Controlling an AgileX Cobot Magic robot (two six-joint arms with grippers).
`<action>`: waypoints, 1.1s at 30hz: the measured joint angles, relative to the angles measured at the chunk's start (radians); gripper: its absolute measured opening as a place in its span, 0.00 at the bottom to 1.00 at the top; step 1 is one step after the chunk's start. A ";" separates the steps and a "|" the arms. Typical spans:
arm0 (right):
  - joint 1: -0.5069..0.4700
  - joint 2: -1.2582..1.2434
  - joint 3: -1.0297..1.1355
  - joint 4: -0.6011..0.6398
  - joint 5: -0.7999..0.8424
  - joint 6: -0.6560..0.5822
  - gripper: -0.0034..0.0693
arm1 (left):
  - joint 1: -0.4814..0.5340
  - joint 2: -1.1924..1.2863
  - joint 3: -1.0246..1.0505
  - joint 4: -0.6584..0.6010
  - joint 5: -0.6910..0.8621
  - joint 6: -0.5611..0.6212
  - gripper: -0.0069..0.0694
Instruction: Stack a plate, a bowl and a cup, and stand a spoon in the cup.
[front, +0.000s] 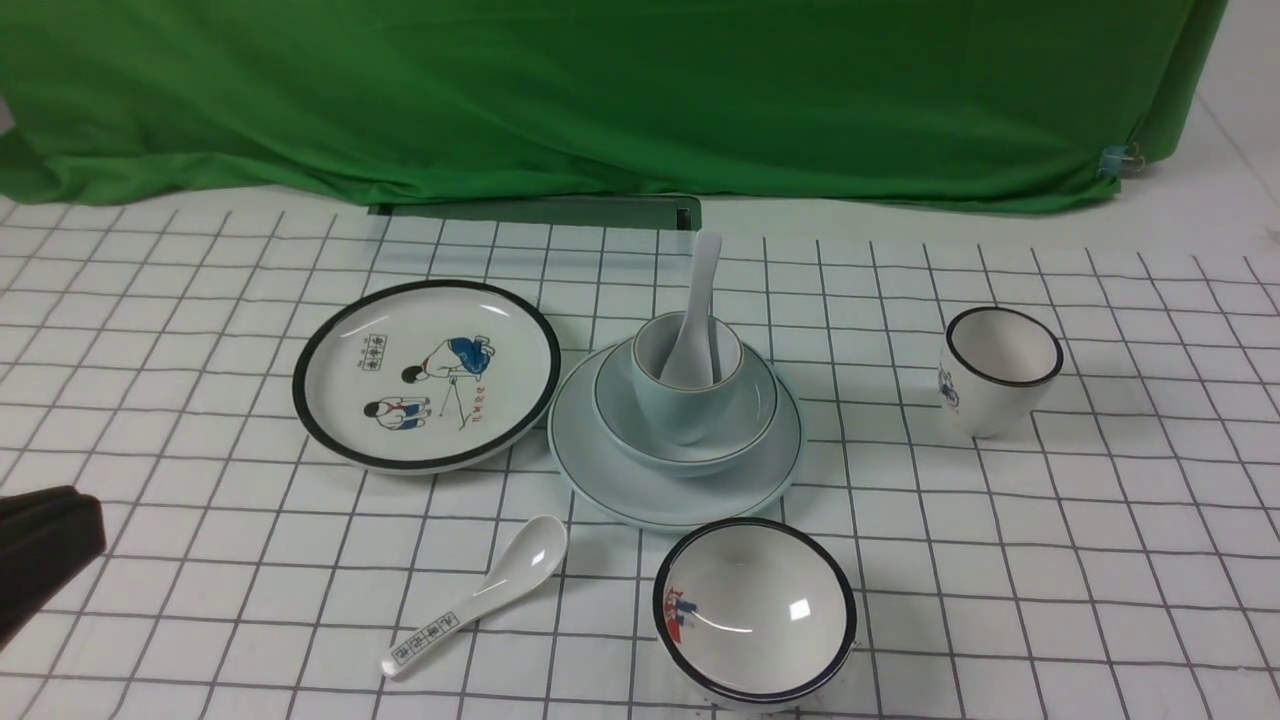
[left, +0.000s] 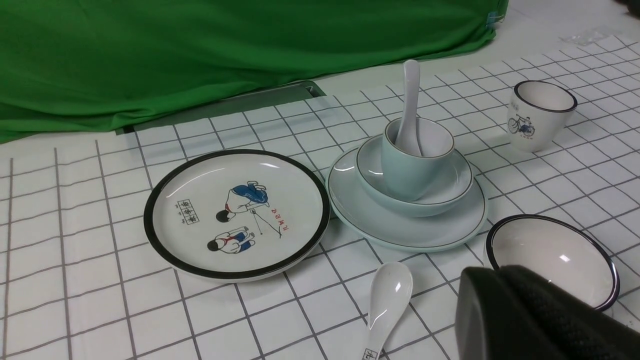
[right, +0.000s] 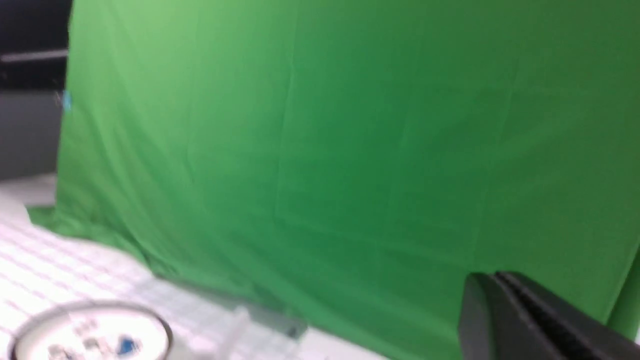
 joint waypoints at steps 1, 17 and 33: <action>-0.017 -0.015 0.050 -0.008 -0.027 0.008 0.06 | 0.000 0.000 0.000 0.000 0.000 0.000 0.05; -0.429 -0.322 0.521 -0.105 0.032 0.267 0.06 | 0.000 0.000 0.000 0.000 0.000 0.000 0.05; -0.430 -0.329 0.523 -0.106 0.172 0.281 0.07 | 0.000 -0.001 0.000 0.000 -0.001 0.000 0.05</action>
